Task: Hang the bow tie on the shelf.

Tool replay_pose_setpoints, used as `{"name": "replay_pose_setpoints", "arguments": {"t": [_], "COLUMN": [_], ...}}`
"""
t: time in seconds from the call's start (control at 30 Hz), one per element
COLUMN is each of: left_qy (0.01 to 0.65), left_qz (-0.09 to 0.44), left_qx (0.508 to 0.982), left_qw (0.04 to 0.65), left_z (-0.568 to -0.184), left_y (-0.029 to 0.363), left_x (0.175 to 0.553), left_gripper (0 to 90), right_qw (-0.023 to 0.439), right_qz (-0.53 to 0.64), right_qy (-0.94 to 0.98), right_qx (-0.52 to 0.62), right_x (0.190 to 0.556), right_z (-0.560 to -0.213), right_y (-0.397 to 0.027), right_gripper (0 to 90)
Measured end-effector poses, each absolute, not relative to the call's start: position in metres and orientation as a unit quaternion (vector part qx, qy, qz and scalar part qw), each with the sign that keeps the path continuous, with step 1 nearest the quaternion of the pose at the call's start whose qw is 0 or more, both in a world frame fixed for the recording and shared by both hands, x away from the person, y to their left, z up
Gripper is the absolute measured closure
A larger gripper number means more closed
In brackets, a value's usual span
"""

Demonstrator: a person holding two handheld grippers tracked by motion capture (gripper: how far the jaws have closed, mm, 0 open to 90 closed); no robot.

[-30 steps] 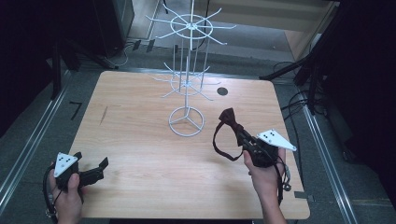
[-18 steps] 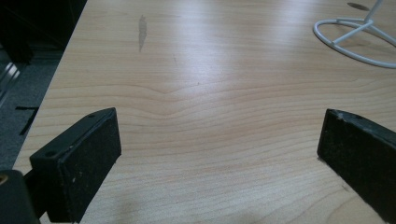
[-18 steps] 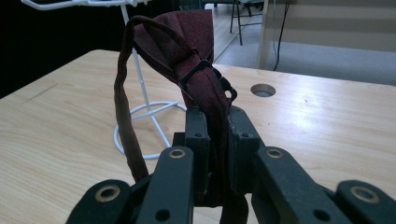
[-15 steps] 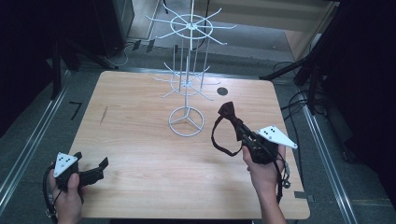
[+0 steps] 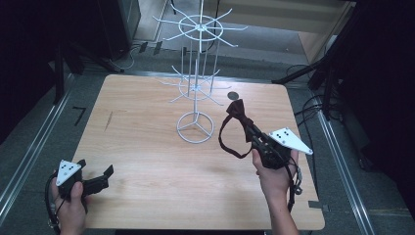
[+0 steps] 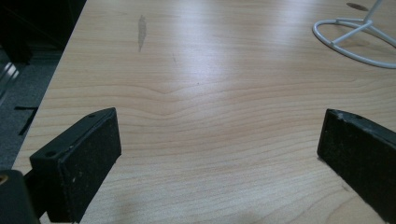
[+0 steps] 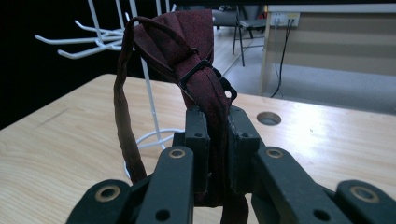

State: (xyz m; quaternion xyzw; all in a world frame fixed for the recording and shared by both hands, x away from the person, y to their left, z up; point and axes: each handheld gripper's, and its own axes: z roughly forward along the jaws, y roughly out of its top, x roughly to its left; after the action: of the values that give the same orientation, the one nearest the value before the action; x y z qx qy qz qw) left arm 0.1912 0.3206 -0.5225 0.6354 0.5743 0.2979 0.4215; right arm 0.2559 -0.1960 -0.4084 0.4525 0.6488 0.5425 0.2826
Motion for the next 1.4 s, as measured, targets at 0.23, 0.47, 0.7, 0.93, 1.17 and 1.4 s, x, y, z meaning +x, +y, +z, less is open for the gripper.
{"name": "replay_pose_setpoints", "arguments": {"t": [0.23, 0.47, 0.7, 0.93, 1.17, 1.4], "left_qy": [0.574, 0.574, 0.575, 0.574, 0.577, 0.577], "left_qz": [0.298, 0.296, 0.297, 0.296, 0.294, 0.294], "left_qx": [0.637, 0.636, 0.636, 0.635, 0.632, 0.631], "left_qw": [0.421, 0.422, 0.421, 0.424, 0.426, 0.427], "left_z": [-0.522, -0.523, -0.522, -0.523, -0.523, -0.522], "left_y": [0.321, 0.321, 0.321, 0.321, 0.322, 0.323], "left_x": [0.191, 0.191, 0.191, 0.191, 0.192, 0.192], "left_gripper": [0.2, 0.2, 0.2, 0.2, 0.2, 0.2], "right_qw": [0.291, 0.289, 0.287, 0.282, 0.273, 0.273], "right_qz": [0.555, 0.561, 0.564, 0.565, 0.564, 0.564], "right_qy": [0.644, 0.64, 0.639, 0.638, 0.638, 0.637], "right_qx": [0.439, 0.439, 0.438, 0.441, 0.447, 0.449], "right_x": [0.256, 0.261, 0.268, 0.277, 0.283, 0.291], "right_z": [-0.401, -0.395, -0.391, -0.389, -0.392, -0.389], "right_y": [-0.19, -0.188, -0.184, -0.182, -0.177, -0.174], "right_gripper": [82.3, 82.3, 82.3, 82.3, 82.3, 82.3]}}
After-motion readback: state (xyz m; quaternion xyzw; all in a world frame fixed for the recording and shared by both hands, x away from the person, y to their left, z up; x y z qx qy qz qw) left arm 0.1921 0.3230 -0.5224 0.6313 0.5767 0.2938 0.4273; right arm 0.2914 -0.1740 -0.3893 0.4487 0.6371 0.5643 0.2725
